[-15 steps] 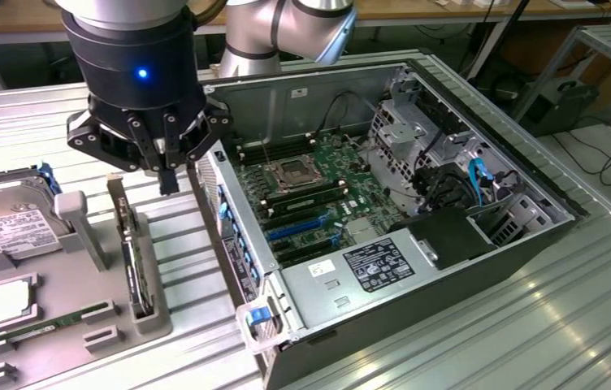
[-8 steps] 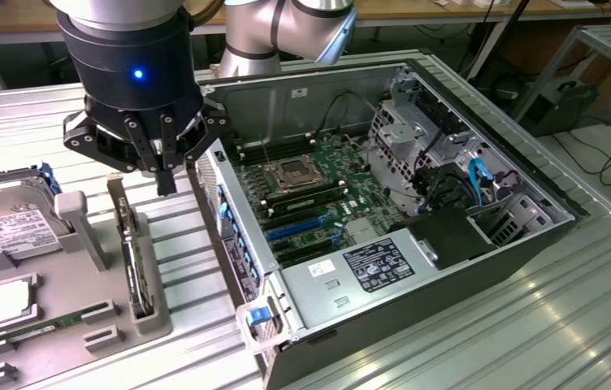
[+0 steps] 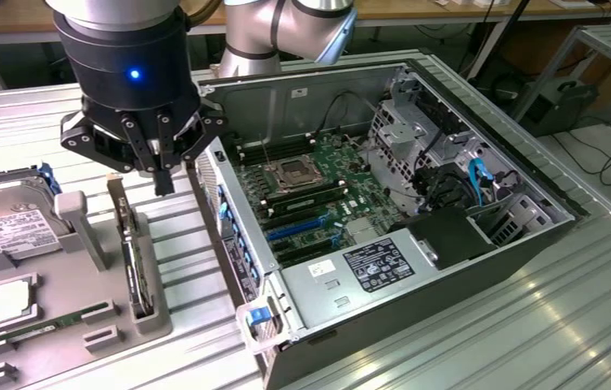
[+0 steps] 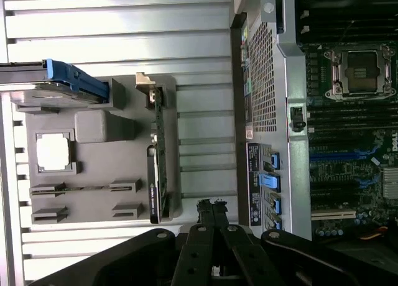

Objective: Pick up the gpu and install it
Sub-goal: 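Reach for the gpu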

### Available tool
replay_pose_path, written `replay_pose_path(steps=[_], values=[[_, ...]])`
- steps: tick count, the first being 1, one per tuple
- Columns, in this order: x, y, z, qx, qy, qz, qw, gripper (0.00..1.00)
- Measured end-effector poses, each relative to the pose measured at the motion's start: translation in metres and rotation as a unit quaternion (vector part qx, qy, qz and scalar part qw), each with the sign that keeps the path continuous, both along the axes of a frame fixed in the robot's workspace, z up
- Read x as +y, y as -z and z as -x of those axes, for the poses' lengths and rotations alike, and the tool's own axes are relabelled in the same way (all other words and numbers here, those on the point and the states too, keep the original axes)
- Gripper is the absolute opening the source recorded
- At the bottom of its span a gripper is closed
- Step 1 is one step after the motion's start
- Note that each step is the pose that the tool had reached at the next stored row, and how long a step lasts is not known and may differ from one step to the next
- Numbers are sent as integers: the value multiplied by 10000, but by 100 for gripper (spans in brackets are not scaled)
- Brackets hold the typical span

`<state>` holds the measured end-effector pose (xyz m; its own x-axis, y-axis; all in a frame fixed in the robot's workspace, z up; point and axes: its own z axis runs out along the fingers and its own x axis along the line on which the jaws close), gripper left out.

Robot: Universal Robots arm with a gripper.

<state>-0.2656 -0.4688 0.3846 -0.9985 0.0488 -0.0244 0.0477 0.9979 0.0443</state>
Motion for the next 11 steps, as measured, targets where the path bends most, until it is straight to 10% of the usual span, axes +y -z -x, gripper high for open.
replay_pose_path(steps=[11], values=[[40,14,56,0,1,0,10000,11]])
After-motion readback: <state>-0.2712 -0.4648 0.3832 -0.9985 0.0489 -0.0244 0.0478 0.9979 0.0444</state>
